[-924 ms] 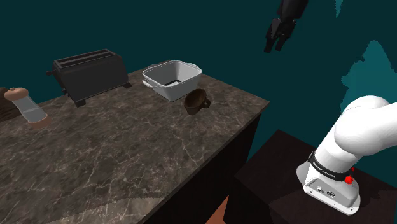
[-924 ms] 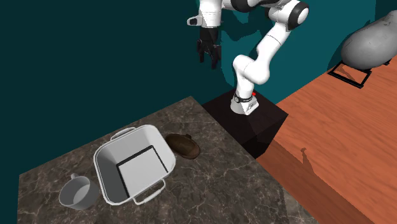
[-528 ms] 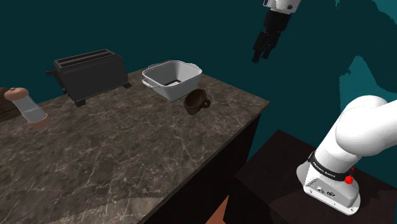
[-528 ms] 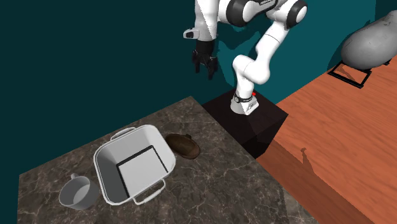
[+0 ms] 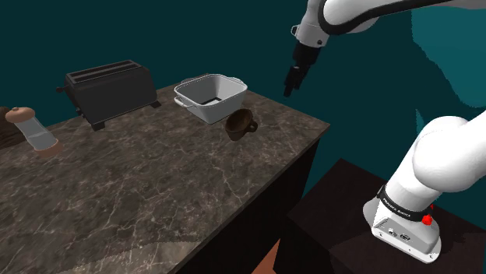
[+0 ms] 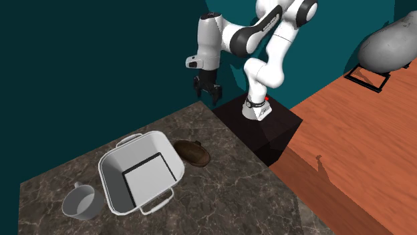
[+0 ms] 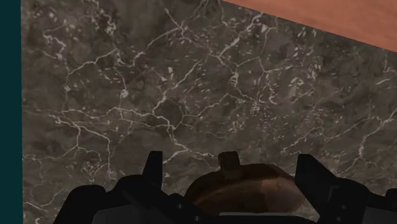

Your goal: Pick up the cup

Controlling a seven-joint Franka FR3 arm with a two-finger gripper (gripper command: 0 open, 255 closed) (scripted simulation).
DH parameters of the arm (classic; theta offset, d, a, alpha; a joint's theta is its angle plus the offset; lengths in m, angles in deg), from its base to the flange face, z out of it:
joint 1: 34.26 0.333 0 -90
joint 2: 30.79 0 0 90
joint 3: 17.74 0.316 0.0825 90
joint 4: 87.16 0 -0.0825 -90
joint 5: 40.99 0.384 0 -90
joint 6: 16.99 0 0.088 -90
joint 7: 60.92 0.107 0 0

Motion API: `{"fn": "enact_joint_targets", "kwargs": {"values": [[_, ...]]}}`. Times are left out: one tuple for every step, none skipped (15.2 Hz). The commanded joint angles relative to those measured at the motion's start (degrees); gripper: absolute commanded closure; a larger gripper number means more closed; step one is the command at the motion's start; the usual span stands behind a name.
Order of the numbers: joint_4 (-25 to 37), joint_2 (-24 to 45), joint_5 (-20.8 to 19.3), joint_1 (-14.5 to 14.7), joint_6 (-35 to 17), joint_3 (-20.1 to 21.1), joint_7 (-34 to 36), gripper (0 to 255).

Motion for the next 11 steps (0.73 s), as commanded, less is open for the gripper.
{"fn": "enact_joint_targets", "kwargs": {"values": [[-0.38, 3.3, 0.13, 0.92, -4.34, 0.54, -1.54, 0], [-0.39, 5.01, 0.18, 1.34, -6.31, 0.8, -2.26, 0], [-0.32, 6.77, 0.22, 1.75, -8.25, 1.08, -2.97, 0], [-0.18, 8.56, 0.25, 2.16, -10.16, 1.35, -3.67, 0], [0.04, 10.4, 0.26, 2.55, -12.03, 1.62, -4.36, 0], [0.33, 12.27, 0.25, 2.94, -13.87, 1.9, -5.03, 0], [0.7, 14.18, 0.22, 3.32, -15.66, 2.18, -5.69, 0], [1.13, 16.11, 0.16, 3.68, -17.41, 2.47, -6.33, 0], [1.64, 18.07, 0.08, 4.02, -19.12, 2.77, -6.95, 0], [2.22, 20.05, -0.04, 4.34, -20.77, 3.08, -7.54, 0], [2.86, 22.04, -0.2, 4.66, -22.38, 3.38, -8.11, 0]]}}
